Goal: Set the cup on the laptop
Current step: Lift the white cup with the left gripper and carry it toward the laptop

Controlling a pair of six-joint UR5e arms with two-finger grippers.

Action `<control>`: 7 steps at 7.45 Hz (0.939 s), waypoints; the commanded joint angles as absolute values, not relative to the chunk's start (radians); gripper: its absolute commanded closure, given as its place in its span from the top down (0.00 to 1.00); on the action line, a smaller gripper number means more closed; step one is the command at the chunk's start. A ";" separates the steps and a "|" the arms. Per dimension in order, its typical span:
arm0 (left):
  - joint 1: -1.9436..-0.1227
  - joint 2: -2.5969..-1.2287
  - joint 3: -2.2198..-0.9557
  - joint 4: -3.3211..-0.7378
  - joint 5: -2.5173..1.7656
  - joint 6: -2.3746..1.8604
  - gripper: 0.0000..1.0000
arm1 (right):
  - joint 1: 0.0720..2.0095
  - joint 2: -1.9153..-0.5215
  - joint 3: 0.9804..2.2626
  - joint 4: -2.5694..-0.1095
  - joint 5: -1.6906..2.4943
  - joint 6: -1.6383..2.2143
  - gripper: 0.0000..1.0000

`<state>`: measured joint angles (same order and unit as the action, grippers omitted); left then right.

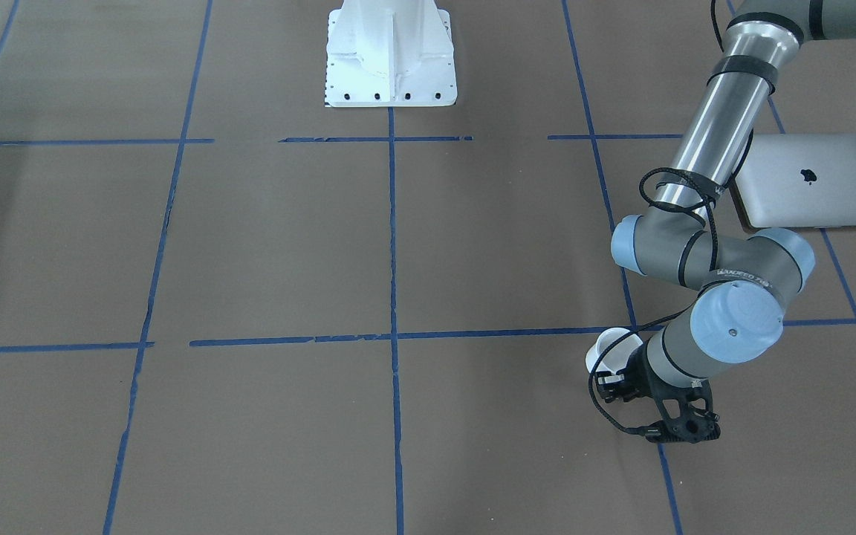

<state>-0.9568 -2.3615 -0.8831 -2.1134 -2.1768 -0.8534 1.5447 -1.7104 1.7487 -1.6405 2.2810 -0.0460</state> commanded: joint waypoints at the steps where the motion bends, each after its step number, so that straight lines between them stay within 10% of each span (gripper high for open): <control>1: -1.000 -2.356 -0.937 -2.099 -2.187 -0.850 0.00 | 1.545 -1.710 1.749 -1.640 2.281 -0.046 1.00; 7: -1.081 -1.688 -1.600 -2.029 -2.224 -0.600 0.00 | 1.545 -1.710 1.749 -1.641 2.281 -0.046 1.00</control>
